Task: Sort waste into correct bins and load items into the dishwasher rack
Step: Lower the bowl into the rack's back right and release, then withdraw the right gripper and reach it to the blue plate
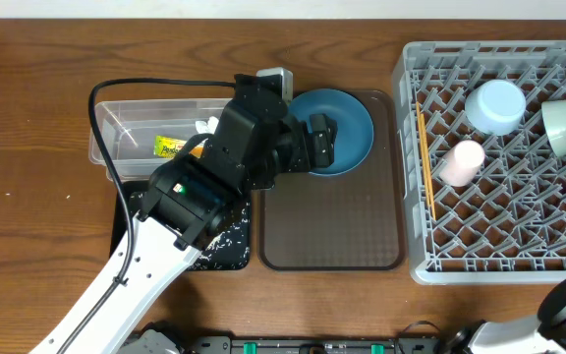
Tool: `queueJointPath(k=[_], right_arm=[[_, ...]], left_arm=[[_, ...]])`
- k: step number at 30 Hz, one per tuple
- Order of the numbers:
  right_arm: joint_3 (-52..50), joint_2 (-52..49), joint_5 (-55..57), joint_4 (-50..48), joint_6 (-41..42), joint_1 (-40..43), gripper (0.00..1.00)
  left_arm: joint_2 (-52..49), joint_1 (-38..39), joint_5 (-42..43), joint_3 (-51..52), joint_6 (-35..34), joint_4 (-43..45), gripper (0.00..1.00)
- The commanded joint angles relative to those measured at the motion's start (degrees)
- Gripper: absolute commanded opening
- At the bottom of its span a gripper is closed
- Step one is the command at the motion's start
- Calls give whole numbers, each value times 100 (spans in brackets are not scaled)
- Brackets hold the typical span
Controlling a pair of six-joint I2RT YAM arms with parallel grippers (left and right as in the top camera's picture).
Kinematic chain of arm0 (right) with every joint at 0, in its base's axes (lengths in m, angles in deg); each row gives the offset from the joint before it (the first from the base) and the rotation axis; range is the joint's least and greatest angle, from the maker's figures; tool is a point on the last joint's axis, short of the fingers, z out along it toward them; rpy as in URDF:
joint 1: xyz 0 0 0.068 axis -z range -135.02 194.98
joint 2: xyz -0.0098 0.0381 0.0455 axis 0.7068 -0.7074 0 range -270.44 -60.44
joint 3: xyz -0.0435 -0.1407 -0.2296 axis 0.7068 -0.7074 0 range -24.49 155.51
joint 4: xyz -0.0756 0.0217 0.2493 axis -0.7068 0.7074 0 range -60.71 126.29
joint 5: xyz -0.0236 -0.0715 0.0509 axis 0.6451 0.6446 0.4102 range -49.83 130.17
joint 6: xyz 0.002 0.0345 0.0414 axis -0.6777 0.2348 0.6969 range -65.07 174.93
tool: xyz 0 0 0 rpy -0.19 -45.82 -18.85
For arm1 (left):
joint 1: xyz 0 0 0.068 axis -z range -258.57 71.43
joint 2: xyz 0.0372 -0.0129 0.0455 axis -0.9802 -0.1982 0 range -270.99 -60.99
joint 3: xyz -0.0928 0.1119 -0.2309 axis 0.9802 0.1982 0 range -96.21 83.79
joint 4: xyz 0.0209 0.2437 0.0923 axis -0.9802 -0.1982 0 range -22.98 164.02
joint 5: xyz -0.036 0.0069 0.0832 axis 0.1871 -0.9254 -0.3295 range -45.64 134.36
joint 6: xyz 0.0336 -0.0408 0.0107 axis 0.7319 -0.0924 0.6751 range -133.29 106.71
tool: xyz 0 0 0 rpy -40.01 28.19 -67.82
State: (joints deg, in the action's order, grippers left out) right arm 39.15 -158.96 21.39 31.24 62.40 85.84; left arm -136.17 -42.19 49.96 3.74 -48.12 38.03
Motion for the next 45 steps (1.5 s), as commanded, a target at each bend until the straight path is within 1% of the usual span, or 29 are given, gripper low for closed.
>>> queueJointPath(k=[1,5,12,17,21,27,30,33,35,36,37,38,39,40,42,44,45], right_arm=[[-17,-267,-743,-55,496,48,1],[-17,-389,-1093,-90,800,-31,1],[-17,-387,-1652,-11,848,-254,1],[-17,-387,-1663,317,883,-389,1],[-17,-315,-1727,348,885,-420,1],[-15,343,-1725,345,905,-433,1],[-15,780,-1727,396,1054,-560,1],[-15,1167,-1729,693,1078,-817,1],[-15,1403,-1751,1069,1078,-1073,1],[-15,1491,-1810,1259,1080,-1189,4],[-15,1572,-1987,1453,1080,-1322,11],[-15,1633,-2251,1580,1075,-1443,20],[-15,1672,-2435,1685,1075,-1541,33],[-15,1705,-2651,1853,1078,-1648,36],[-17,1725,-2949,2310,1078,-1888,31],[-17,1705,-2938,2638,1067,-2192,32],[-17,1685,-2924,2767,957,-2371,34]], left_arm=[[22,-20,-68,-11,52,-4,95],[22,-20,-68,-11,52,-4,95],[22,-20,-68,-9,52,-4,95],[22,-20,-68,-9,52,-4,95],[22,-20,-68,-9,52,-4,95],[22,-20,-68,-9,52,-4,95],[22,-20,-68,-11,52,-4,95],[22,-20,-68,-9,52,-4,95],[22,-20,-68,-9,52,-4,95],[22,-20,-68,-11,52,-4,95],[22,-20,-68,-9,52,-4,95],[22,-20,-68,-11,52,-4,95],[22,-20,-68,-9,52,-4,95],[22,-20,-68,-9,52,-4,95],[22,-20,-68,-11,52,-4,95],[22,-20,-68,-9,52,-4,95],[22,-20,-68,-11,52,-4,95]])
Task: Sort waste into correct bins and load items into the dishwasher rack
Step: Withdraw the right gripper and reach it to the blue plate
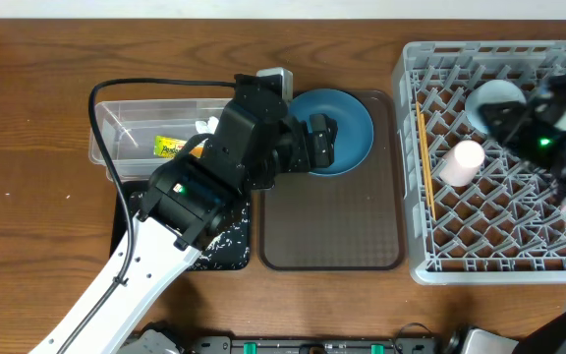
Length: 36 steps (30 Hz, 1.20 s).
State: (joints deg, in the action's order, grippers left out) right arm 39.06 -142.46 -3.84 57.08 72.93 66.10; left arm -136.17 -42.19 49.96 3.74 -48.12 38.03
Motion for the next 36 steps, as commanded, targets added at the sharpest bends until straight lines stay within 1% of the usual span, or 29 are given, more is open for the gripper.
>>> queueJointPath(k=[1,4,6,7,10,14,15,20,23,26,32,36], right_arm=[[-9,26,-402,267,-275,-575,36],[-9,2,-385,415,-734,-1126,50],[-9,0,-164,557,-914,-1486,64],[-9,0,74,664,-931,-1676,68],[-11,-11,901,914,-929,-2240,73],[-11,-39,1676,922,-927,-2962,75],[-11,-42,1816,896,-909,-3117,75],[-11,-66,2509,651,-647,-3790,75],[-11,-118,2911,439,-459,-4146,75],[-11,-195,3401,271,-306,-4424,75],[-11,-553,4599,76,413,-4732,73],[-11,-1008,5222,-107,625,-4793,72]], left_arm=[[22,-20,-68,-9,50,-4,95],[22,-20,-68,-9,7,98,95],[22,-22,-68,-11,9,177,95],[22,-20,-68,-9,9,151,95],[22,-22,-70,-9,9,153,95],[22,-20,-94,-9,9,184,95],[22,-24,-229,-11,39,216,95],[39,-306,-1504,-9,179,15,95],[39,-636,-1950,-9,181,-212,95],[37,-1034,-2114,-9,184,-466,95],[28,-1856,-2179,-9,181,-1156,95],[26,-2129,-2177,-9,181,-1582,95]])
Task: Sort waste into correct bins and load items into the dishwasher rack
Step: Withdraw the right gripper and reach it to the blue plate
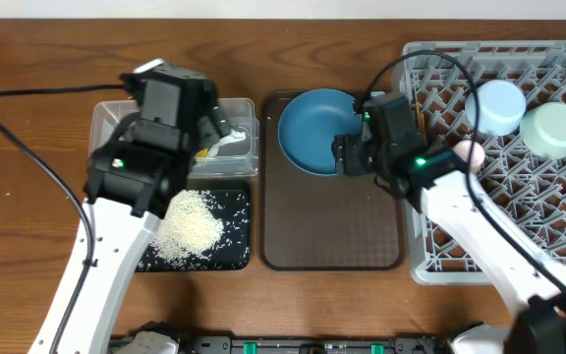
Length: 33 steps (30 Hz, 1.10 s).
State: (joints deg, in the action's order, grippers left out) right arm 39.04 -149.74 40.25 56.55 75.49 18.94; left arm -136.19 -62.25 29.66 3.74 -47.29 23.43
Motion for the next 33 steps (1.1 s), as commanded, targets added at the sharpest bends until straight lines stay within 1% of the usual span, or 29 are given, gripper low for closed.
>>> queueJointPath(k=[1,4,7,13,17,22,24,29,33], right_arm=[[-9,-407,903,-125,367,-76,72],[-9,-756,1119,-374,367,-76,70],[-9,-1097,1272,-669,365,-76,63],[-9,-1679,1513,-1239,374,-59,54],[-9,-1895,1803,-1408,632,-59,54],[-7,-1945,1860,-1502,686,-61,52],[-7,-1945,1851,-1609,684,-61,52],[0,-1891,1552,-1471,684,-66,52],[0,-1893,946,-1187,684,-74,53]], left_arm=[[28,-151,-146,-9,98,-173,95],[28,-153,-146,-9,96,-229,95],[28,-153,-146,-9,98,-229,95],[28,-153,-146,-9,96,-232,95],[28,-153,-146,-9,98,-232,95],[28,-153,-146,-9,98,-232,95],[28,-153,-144,-9,98,-232,95],[28,-153,-146,-9,98,-232,95],[28,-153,-146,-9,98,-232,95]])
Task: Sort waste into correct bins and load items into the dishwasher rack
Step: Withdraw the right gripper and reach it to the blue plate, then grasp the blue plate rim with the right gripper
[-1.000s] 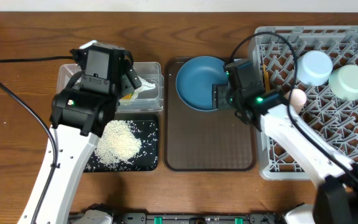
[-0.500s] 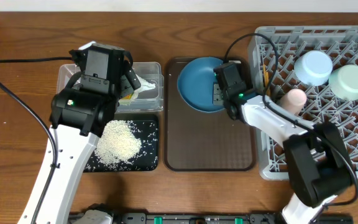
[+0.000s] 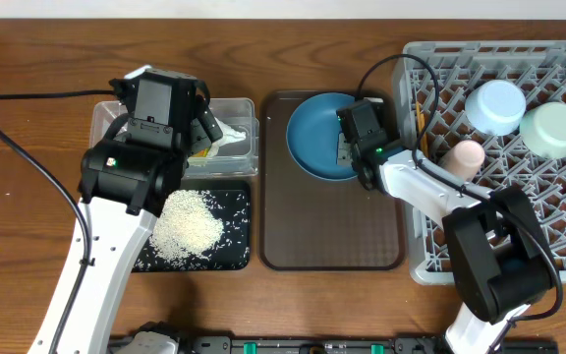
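Note:
A blue plate (image 3: 314, 133) lies at the far end of the brown serving tray (image 3: 332, 231). My right gripper (image 3: 346, 149) reaches in from the rack side and is shut on the plate's right rim. My left gripper (image 3: 208, 126) hovers over the clear plastic bin (image 3: 239, 110), open with nothing in it; white crumpled waste (image 3: 230, 140) lies just beside its fingers. The grey dishwasher rack (image 3: 499, 226) on the right holds a light-blue cup (image 3: 494, 106), a pale green cup (image 3: 551, 130) and a pink cup (image 3: 463, 157).
A black tray (image 3: 232, 248) with a heap of white rice (image 3: 190, 224) sits in front of the clear bin. An orange stick (image 3: 422, 138) lies along the rack's left edge. The left arm's cable loops over the table at far left.
The blue plate has shifted a little to the right on the tray with my right gripper on its rim. The right arm is folded in closer. The left gripper stays over the clear bin.
First my left gripper held the blue plate's left rim, the arm covering the black tray, while the right arm was off at the rack. Then the right arm was over the rack's cups. Later the left gripper was over the clear bin and the right gripper at the plate, which has now shifted right.

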Tool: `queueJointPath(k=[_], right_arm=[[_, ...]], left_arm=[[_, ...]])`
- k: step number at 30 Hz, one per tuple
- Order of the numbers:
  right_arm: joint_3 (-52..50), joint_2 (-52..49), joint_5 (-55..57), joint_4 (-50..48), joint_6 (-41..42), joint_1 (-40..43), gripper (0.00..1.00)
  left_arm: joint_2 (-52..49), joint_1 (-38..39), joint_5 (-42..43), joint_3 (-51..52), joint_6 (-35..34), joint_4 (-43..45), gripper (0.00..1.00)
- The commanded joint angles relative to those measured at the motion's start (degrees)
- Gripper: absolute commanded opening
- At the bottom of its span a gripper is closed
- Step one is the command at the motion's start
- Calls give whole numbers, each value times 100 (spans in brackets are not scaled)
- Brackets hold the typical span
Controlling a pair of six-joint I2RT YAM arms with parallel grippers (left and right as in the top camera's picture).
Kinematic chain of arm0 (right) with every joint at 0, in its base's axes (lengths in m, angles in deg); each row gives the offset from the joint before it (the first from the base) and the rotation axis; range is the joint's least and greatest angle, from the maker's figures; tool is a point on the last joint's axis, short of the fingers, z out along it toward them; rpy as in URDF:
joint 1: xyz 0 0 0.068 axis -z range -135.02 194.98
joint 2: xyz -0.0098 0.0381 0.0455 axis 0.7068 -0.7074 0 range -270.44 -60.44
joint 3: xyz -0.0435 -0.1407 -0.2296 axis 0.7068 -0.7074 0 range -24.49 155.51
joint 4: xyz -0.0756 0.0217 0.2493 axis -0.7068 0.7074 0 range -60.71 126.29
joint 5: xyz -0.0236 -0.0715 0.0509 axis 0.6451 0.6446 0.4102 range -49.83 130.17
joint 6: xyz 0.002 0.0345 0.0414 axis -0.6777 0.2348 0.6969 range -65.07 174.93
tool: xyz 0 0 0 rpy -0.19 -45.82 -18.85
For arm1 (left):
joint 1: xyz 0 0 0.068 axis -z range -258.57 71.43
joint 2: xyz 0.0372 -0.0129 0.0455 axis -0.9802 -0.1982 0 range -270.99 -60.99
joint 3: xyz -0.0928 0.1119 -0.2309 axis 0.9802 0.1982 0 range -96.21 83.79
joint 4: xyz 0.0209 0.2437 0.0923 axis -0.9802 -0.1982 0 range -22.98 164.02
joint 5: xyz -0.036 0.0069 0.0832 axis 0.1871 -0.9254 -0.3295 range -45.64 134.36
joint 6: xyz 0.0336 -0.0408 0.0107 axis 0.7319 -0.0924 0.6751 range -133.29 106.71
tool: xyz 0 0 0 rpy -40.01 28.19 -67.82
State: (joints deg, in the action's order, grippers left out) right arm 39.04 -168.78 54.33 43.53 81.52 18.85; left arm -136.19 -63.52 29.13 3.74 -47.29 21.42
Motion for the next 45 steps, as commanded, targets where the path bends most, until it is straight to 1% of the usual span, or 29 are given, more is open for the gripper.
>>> queueJointPath(k=[1,5,10,15,21,26,30,34,38,41,44,45], right_arm=[[0,11,-605,173,81,-76,54],[0,11,-914,455,83,-151,54],[0,48,-1132,507,46,-262,55],[0,348,-1847,505,-348,-382,56],[0,940,-1893,605,-800,-566,56],[0,1290,-1878,608,-1360,-769,58],[-2,1121,-1716,614,-1781,-901,56],[-4,743,-1434,608,-2184,-1040,55],[-4,415,-894,531,-2221,-1137,56],[-2,341,-837,483,-2216,-1143,55],[-4,341,-839,448,-2194,-1145,49],[-4,341,-839,450,-2194,-1145,44]], left_arm=[[28,-26,-92,-9,96,-31,95],[28,-26,-94,-9,98,-31,95],[28,-26,-92,-9,98,-31,95],[28,-26,-94,-9,96,-31,95],[28,-26,-94,-9,98,-31,95],[28,-26,-94,-9,98,-31,95],[28,-26,-94,-9,98,-31,95],[28,-26,-94,-9,96,-31,95],[28,-26,-94,-9,98,-31,95],[28,-26,-94,-9,98,-31,95],[28,-26,-94,-9,98,-31,95],[28,-26,-94,-9,98,-31,95]])
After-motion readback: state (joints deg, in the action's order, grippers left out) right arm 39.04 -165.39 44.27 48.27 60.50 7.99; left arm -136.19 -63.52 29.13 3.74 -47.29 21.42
